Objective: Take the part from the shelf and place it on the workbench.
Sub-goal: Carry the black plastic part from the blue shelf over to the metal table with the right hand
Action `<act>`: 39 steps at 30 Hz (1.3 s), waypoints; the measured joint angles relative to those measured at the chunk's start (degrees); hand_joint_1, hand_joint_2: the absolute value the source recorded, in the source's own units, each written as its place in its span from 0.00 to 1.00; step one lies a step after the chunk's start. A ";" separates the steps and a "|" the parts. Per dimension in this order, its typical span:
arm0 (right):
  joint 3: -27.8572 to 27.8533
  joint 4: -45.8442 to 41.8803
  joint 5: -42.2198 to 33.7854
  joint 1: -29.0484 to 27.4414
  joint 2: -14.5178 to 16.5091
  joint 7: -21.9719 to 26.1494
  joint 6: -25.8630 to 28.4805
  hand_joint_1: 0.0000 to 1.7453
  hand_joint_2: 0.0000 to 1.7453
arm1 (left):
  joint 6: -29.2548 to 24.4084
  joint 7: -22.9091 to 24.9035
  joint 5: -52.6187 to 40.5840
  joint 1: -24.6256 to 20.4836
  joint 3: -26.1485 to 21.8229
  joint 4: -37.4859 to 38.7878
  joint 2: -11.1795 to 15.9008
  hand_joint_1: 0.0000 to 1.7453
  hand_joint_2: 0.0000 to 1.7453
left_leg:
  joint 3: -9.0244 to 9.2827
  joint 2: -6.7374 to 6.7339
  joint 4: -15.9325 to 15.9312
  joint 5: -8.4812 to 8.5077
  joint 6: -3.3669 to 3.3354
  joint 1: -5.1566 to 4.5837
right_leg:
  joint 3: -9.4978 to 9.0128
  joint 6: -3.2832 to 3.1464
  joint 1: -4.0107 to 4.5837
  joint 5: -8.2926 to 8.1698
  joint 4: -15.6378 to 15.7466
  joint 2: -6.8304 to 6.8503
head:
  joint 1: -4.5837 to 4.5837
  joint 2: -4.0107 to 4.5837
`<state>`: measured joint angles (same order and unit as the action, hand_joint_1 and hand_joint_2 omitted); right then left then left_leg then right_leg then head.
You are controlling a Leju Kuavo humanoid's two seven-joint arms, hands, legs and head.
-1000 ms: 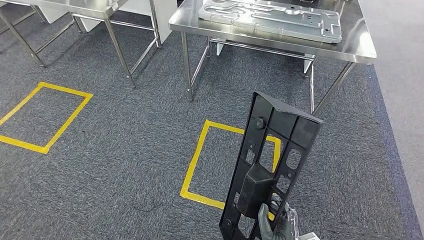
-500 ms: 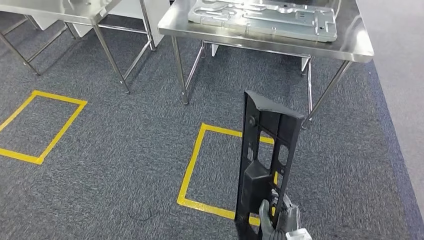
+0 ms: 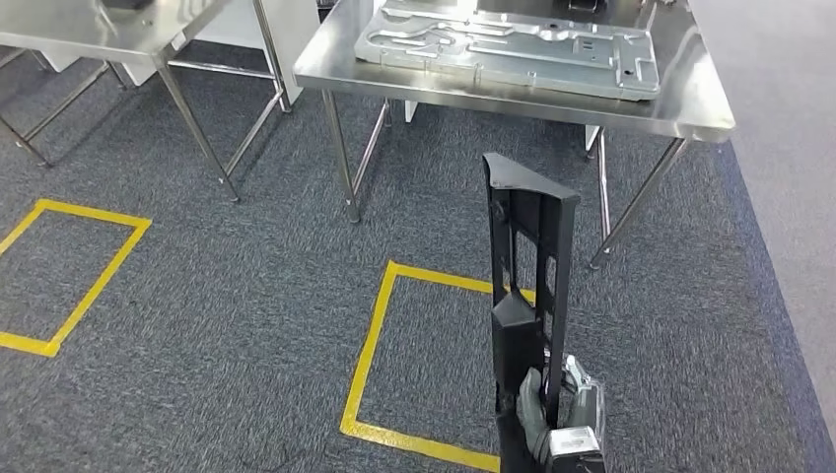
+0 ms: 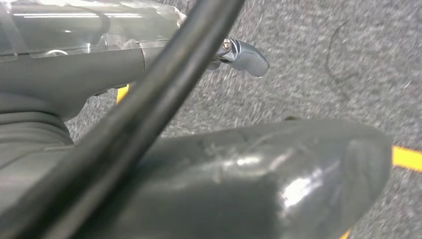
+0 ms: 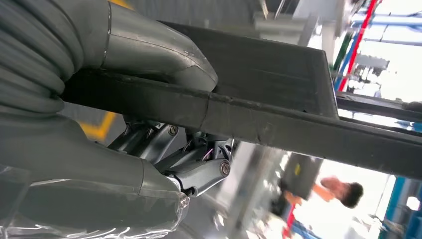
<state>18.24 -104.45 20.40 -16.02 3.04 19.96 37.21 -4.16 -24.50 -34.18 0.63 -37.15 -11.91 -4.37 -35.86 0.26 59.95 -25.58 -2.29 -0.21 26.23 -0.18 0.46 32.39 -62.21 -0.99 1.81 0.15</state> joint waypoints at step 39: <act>-4.85 2.58 68.32 9.70 -6.43 -19.92 0.69 1.00 1.00 | 3.61 0.05 -6.16 -1.45 -2.61 -0.02 -0.40 0.00 0.00 | 6.27 0.50 -0.43 -4.60 0.24 0.86 | 11.18 2.26 -1.23 1.69 -5.61 0.81 | -0.14 0.00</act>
<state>13.39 -101.87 88.72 -6.33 -3.39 0.04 37.90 -0.56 -24.45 -40.34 -0.82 -39.76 -11.93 -4.77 -29.59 0.76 59.52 -30.18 -2.05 0.65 37.41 2.09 -0.77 34.08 -67.82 -0.19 1.67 0.15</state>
